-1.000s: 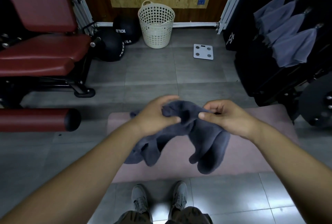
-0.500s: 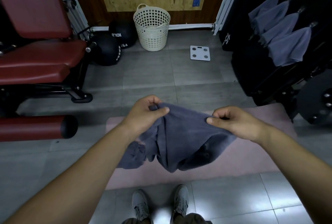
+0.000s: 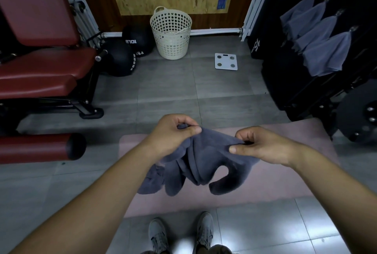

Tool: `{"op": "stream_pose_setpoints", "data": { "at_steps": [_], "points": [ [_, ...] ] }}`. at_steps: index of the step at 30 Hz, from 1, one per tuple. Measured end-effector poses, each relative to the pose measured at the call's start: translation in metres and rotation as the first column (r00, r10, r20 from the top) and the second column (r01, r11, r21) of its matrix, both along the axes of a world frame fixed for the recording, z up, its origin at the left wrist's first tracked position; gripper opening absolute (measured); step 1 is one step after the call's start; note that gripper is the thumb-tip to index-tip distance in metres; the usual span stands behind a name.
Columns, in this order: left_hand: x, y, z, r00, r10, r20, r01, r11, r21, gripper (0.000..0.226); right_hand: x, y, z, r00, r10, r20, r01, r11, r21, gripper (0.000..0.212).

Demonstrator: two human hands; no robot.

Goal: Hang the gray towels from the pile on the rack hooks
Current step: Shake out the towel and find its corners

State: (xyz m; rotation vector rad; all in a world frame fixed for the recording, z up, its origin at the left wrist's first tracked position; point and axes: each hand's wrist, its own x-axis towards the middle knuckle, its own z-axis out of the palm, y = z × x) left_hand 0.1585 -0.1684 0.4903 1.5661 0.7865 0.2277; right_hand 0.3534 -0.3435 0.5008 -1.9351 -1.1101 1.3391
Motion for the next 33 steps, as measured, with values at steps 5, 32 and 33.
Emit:
{"op": "stream_pose_setpoints", "data": {
  "at_steps": [5,32,33],
  "points": [
    [-0.004,0.011,-0.016,0.978,0.21,0.0,-0.209,0.977,0.043,0.006,0.014,-0.007,-0.002,0.993,0.031,0.113,-0.016,0.991,-0.13,0.04],
    [0.019,-0.034,-0.027,0.976,0.215,0.043,-0.191,0.928,-0.319,0.017,-0.014,-0.014,-0.001,0.724,-0.265,-0.637,0.457,0.876,0.154,0.05],
    [0.02,-0.036,-0.027,0.968,0.244,0.066,-0.208,0.917,-0.34,0.02,-0.015,-0.015,-0.001,0.705,-0.241,-0.667,0.44,0.887,0.143,0.051]
  ]
}}
